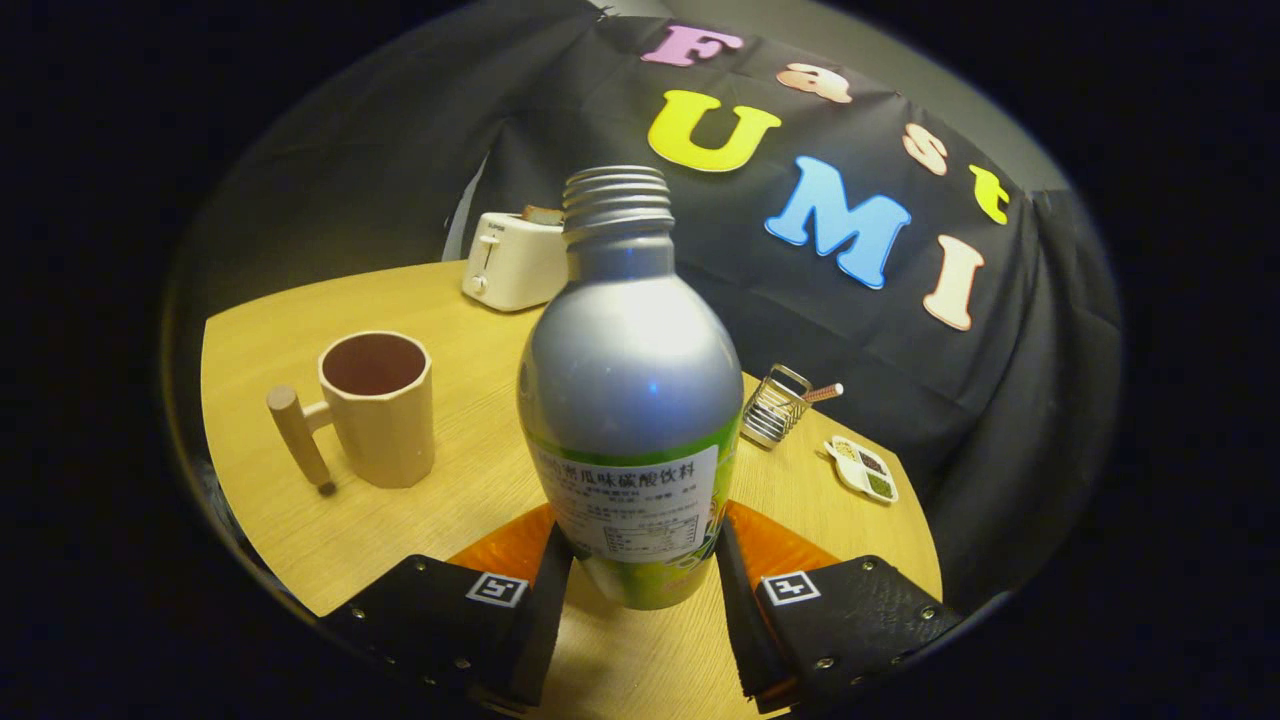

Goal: Take the bottle from table, then pour the juice into the cup, finally place the bottle on the coaster

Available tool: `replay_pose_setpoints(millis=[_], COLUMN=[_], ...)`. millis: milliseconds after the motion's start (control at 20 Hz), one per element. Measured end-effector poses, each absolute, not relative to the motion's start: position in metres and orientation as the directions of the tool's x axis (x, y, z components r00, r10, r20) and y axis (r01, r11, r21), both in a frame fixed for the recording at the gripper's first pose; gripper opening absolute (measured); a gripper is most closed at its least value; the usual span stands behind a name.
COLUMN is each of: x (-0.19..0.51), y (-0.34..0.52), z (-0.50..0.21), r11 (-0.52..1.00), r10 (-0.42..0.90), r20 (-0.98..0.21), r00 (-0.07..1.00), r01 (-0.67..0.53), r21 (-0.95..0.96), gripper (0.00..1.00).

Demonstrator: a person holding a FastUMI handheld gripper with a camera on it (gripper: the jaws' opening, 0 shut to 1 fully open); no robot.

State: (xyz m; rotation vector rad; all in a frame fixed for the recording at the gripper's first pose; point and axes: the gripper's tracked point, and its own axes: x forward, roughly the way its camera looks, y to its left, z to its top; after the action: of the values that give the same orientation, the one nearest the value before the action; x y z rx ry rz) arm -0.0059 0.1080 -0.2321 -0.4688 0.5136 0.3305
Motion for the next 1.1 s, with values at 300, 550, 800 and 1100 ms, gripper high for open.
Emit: replay_pose_setpoints(millis=[300, 550, 800, 1100], x=[-0.009, -0.01, -0.013, -0.01], y=[0.121, 0.12, 0.124, 0.123], z=[-0.236, -0.242, -0.247, -0.251], r11=[0.8, 0.737, 0.66, 0.603], r10=[0.187, 0.147, 0.111, 0.029], r20=[-0.561, -0.596, -0.622, -0.66], r00=[0.806, 0.789, 0.775, 0.75], r01=[-0.456, -0.49, -0.525, -0.54], r21=[-0.389, -0.466, -0.537, -0.587], gripper=[0.7, 0.7, 0.7, 0.7])
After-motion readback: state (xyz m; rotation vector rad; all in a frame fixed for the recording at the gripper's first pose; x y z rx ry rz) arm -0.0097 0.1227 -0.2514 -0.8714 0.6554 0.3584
